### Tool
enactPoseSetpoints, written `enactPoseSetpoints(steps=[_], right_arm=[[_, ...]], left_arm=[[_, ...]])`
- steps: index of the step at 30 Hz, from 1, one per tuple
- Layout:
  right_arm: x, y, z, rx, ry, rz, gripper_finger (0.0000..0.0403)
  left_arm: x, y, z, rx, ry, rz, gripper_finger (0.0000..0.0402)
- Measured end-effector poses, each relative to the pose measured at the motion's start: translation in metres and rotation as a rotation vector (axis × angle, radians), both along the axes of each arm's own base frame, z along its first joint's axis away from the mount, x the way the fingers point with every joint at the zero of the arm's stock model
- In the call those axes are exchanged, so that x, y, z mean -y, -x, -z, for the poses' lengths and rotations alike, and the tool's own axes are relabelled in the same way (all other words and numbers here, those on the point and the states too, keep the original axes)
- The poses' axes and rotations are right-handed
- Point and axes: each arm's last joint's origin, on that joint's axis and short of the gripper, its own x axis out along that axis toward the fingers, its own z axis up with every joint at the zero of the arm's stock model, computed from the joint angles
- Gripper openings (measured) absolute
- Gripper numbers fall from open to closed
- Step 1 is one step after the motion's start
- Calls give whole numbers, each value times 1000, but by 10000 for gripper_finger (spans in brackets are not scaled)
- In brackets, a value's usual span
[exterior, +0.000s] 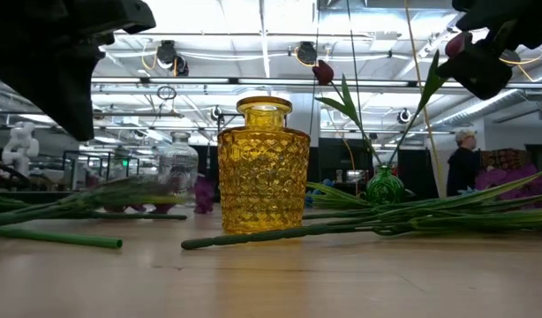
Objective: Sort flowers into vase by color
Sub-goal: Put the bottom left violet flowers into the transparent vase
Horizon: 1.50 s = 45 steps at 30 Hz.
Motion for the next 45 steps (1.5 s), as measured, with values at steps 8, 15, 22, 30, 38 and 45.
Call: enactPoseSetpoints(steps=[8,15,22,30,38,45], right_arm=[[0,0,0,-2,-1,1,258],[0,0,0,-2,-1,1,258],[0,0,0,-4,-2,7,258],[0,0,1,-6,1,6,258],[1,1,1,-12,6,5,258],[1,1,1,-12,6,5,258]], left_arm=[[0,-1,3,-2,-44,18,2],[3,-15,20,-16,-58,95,93],[0,-28,43,-59,-38,55,251],[-15,-38,56,-122,-46,0,323],[-27,-50,75,-208,-11,-8,267],[-29,-49,71,-209,10,-19,139]])
